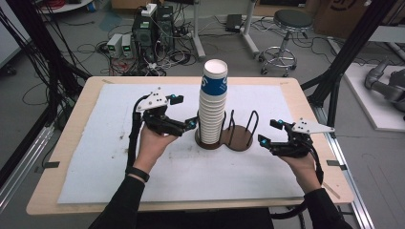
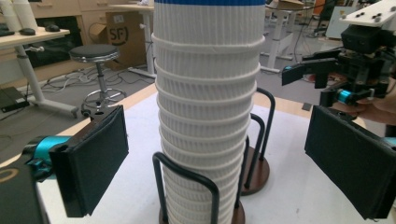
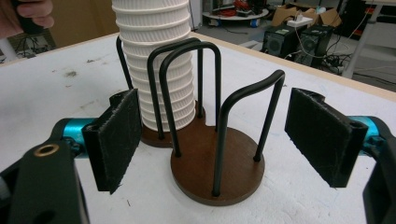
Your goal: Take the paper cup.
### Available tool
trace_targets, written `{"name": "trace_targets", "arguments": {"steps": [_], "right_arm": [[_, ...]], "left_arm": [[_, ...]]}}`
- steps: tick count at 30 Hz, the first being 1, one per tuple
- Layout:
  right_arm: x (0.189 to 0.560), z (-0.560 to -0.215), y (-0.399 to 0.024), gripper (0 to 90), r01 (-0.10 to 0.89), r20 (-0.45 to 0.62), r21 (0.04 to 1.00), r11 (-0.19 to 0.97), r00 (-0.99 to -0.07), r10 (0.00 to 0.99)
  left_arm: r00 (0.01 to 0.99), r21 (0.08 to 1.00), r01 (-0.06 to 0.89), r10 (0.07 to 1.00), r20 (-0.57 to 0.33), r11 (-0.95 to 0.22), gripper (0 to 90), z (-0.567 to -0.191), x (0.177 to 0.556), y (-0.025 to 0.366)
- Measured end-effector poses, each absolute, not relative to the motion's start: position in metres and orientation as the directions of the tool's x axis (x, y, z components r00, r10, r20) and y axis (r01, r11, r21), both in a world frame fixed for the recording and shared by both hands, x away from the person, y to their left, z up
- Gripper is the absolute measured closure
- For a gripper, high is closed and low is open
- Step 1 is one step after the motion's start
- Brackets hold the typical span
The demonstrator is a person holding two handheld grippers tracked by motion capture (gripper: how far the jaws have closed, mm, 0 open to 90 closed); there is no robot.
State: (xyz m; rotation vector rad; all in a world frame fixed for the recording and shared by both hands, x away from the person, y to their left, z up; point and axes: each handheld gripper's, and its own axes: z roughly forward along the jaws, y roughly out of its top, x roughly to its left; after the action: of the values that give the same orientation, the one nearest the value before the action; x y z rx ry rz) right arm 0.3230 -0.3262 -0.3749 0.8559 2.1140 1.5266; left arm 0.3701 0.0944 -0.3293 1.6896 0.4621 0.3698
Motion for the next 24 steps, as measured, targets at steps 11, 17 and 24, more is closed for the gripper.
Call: {"name": "trace_targets", "arguments": {"steps": [11, 17, 24], "right_arm": [[0.323, -0.375, -0.326, 19.6, 0.245, 0.033, 0.944, 0.22, -0.736, 0.676], [0.322, -0.375, -0.326, 19.6, 0.248, 0.037, 0.943, 0.22, -0.737, 0.674], [0.322, -0.375, -0.325, 19.6, 0.245, 0.035, 0.944, 0.221, -0.74, 0.672]], "left_arm": [[0.88, 0.986, 0.093, 0.475, -0.017, -0.137, 6.1, -0.325, 0.39, 0.073], [0.887, 0.987, 0.093, 0.461, -0.021, -0.133, 6.1, -0.326, 0.399, 0.064], [0.896, 0.986, 0.097, 0.442, -0.028, -0.134, 6.1, -0.326, 0.408, 0.053]]}}
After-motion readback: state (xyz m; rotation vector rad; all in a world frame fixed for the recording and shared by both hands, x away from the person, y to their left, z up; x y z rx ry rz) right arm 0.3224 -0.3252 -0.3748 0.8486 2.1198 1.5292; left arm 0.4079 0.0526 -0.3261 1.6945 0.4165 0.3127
